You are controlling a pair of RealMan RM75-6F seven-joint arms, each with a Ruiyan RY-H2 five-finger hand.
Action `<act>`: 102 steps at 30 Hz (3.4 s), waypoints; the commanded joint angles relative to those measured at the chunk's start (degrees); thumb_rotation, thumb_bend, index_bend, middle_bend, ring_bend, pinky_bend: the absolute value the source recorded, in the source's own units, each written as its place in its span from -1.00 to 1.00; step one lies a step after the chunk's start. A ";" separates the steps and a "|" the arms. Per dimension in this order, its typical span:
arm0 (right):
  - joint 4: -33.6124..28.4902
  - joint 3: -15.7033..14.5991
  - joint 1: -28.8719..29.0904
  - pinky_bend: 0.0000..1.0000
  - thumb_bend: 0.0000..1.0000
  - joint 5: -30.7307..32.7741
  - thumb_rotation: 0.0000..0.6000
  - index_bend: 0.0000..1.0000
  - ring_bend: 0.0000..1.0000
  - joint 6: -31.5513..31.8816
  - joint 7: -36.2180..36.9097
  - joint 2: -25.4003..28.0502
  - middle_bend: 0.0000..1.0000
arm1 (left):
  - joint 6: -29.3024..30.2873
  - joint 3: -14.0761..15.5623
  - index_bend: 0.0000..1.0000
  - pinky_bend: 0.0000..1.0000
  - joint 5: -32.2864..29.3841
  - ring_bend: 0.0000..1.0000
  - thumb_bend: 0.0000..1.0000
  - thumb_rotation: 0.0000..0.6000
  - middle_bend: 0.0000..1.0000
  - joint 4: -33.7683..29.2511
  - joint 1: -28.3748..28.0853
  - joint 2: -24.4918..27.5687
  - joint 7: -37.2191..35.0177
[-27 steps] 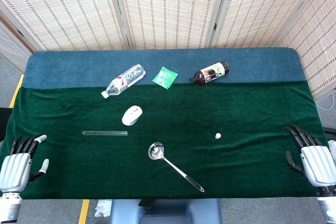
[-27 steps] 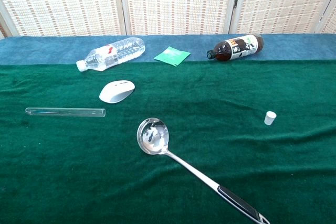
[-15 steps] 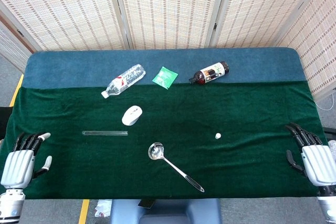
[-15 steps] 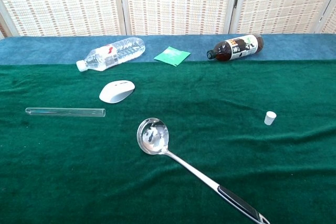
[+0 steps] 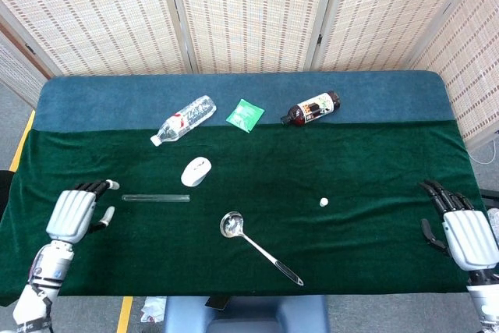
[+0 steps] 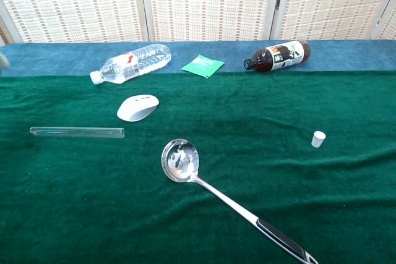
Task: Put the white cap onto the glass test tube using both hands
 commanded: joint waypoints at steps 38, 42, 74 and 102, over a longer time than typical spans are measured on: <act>0.65 1.00 3.54 -0.55 0.15 3.72 1.00 -0.76 -0.28 -7.06 -0.64 -0.89 -0.53 | -15.49 -1.45 -0.04 0.61 -25.26 0.69 -0.32 1.00 0.77 20.18 -16.94 -21.08 15.93; 0.82 1.01 3.47 -0.55 0.15 3.81 1.00 -0.76 -0.28 -6.93 -0.55 -1.01 -0.52 | -16.04 -1.54 0.00 0.62 -25.99 0.71 -0.30 1.00 0.79 22.19 -17.22 -22.05 15.05; 0.72 1.05 3.21 -0.55 0.15 4.53 1.00 -0.76 -0.21 -6.88 0.15 -0.80 -0.50 | -16.07 -0.90 0.23 0.65 -25.34 0.75 -0.10 1.00 0.85 25.30 -17.63 -23.17 11.37; 0.46 6.32 17.53 0.79 0.15 12.98 1.00 -0.40 0.88 -23.87 -16.39 -10.37 0.46 | -7.92 1.51 0.34 0.70 -7.96 0.81 0.06 1.00 0.91 6.23 -10.01 -8.04 -7.34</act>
